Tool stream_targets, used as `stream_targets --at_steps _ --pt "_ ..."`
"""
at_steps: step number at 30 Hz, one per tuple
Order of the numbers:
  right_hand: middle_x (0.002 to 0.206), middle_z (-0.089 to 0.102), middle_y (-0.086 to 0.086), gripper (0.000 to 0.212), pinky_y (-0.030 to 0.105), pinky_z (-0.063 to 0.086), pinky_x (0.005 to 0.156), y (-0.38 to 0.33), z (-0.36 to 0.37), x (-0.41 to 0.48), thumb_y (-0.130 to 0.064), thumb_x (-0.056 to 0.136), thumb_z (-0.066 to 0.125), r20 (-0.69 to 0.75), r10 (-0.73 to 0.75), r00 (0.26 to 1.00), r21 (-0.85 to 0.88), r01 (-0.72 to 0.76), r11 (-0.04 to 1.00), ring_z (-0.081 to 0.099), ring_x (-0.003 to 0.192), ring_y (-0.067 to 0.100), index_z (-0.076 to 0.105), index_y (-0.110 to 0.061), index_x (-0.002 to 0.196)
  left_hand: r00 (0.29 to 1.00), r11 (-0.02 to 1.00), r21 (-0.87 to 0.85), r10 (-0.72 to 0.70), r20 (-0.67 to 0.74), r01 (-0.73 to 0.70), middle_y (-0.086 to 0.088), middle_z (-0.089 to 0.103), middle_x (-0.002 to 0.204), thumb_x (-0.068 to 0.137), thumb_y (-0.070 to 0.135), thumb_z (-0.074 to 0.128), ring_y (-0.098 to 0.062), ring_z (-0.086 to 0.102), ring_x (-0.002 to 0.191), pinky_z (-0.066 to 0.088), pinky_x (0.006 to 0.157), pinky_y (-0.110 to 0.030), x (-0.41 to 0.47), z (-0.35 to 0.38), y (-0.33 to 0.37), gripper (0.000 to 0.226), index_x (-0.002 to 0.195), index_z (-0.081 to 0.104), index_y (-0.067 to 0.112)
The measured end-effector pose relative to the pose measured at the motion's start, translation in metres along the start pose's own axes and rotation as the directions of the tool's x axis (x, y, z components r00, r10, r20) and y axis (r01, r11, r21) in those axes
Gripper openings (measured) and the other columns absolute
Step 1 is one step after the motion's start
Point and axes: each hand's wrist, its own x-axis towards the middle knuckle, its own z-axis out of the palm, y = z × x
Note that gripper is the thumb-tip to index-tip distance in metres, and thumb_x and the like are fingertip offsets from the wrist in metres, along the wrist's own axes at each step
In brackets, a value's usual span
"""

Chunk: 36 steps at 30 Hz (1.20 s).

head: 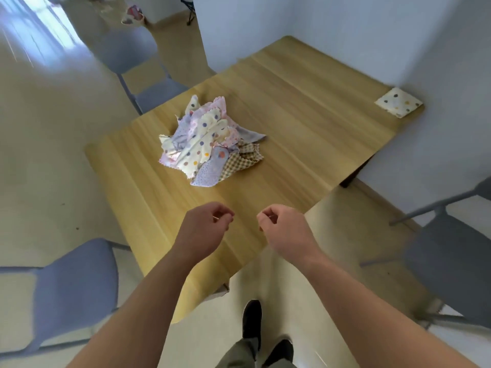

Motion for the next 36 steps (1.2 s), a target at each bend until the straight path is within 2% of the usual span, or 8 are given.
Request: stream_targets --at_steps 3,8,11,14,20,28,32,36 --pt "0.077 0.071 -0.006 0.020 0.033 0.054 0.071 -0.013 0.019 -0.016 -0.030 0.098 0.057 -0.048 0.020 0.999 0.044 -0.018 0.999 0.065 0.073 0.012 0.069 -0.020 0.086 0.999 0.999 0.032 0.019 0.026 -0.020 0.008 0.074 0.083 0.096 0.019 0.064 -0.008 0.070 0.077 0.057 0.071 -0.028 -0.009 -0.019 -0.008 0.015 0.090 0.074 0.028" --pt "0.079 0.071 -0.006 0.020 0.038 0.058 0.073 -0.042 0.052 -0.028 -0.030 0.098 0.055 -0.099 0.074 0.992 0.061 -0.068 0.996 0.067 0.073 0.013 0.068 -0.021 0.086 0.995 0.997 -0.008 0.083 0.058 -0.082 0.006 0.074 0.080 0.096 0.019 0.065 -0.008 0.070 0.075 0.054 0.065 -0.019 -0.004 -0.061 -0.024 0.017 0.087 0.073 0.031" --pt "0.081 0.071 -0.006 0.019 0.038 0.059 0.072 -0.059 0.076 -0.025 -0.030 0.099 0.054 -0.134 0.108 0.985 0.079 -0.098 0.992 0.068 0.074 0.014 0.067 -0.023 0.087 0.990 0.994 -0.041 0.105 0.097 -0.102 0.004 0.075 0.083 0.097 0.018 0.064 -0.012 0.071 0.078 0.058 0.069 -0.029 0.011 -0.085 -0.048 0.015 0.089 0.073 0.028" --pt "0.085 0.071 -0.005 0.019 0.040 0.060 0.074 -0.078 0.113 -0.014 -0.031 0.100 0.053 -0.185 0.171 0.968 0.090 -0.157 0.984 0.069 0.076 0.016 0.067 -0.023 0.091 0.976 0.989 -0.032 0.146 0.160 -0.143 0.006 0.074 0.083 0.097 0.018 0.063 -0.011 0.071 0.077 0.058 0.068 -0.031 0.034 -0.111 -0.081 0.015 0.090 0.072 0.028" --pt "0.085 0.073 -0.002 0.019 0.042 0.058 0.073 -0.142 0.186 0.006 -0.029 0.098 0.054 -0.293 0.298 0.909 0.176 -0.255 0.951 0.070 0.076 0.020 0.067 -0.021 0.087 0.931 0.980 0.014 0.184 0.314 -0.199 0.008 0.074 0.083 0.097 0.020 0.063 -0.008 0.070 0.077 0.049 0.059 -0.015 0.084 -0.180 -0.131 0.012 0.092 0.071 0.027" --pt "0.085 0.071 -0.004 0.022 0.034 0.051 0.070 -0.197 0.232 0.028 -0.028 0.098 0.056 -0.320 0.243 0.916 0.116 -0.217 0.969 0.062 0.072 0.016 0.071 -0.017 0.087 0.933 0.979 0.018 0.187 0.309 -0.202 0.008 0.073 0.082 0.097 0.022 0.063 -0.010 0.069 0.080 0.048 0.063 -0.020 0.117 -0.234 -0.159 0.010 0.095 0.071 0.027" --pt "0.089 0.071 -0.003 0.021 0.034 0.051 0.076 -0.209 0.247 0.048 -0.028 0.098 0.057 -0.318 0.222 0.922 0.111 -0.196 0.974 0.064 0.084 0.017 0.072 -0.016 0.091 0.941 0.972 0.059 0.204 0.269 -0.227 0.011 0.071 0.084 0.098 0.023 0.062 -0.006 0.065 0.076 0.044 0.060 -0.017 0.130 -0.253 -0.173 0.010 0.097 0.070 0.028" --pt "0.095 0.070 -0.003 0.021 0.028 0.042 0.075 -0.221 0.258 0.073 -0.027 0.100 0.056 -0.337 0.233 0.912 0.098 -0.213 0.972 0.061 0.089 0.016 0.073 -0.015 0.101 0.940 0.972 0.082 0.191 0.283 -0.222 0.010 0.069 0.084 0.098 0.022 0.060 -0.008 0.063 0.072 0.042 0.056 -0.017 0.165 -0.269 -0.179 0.011 0.101 0.069 0.026"
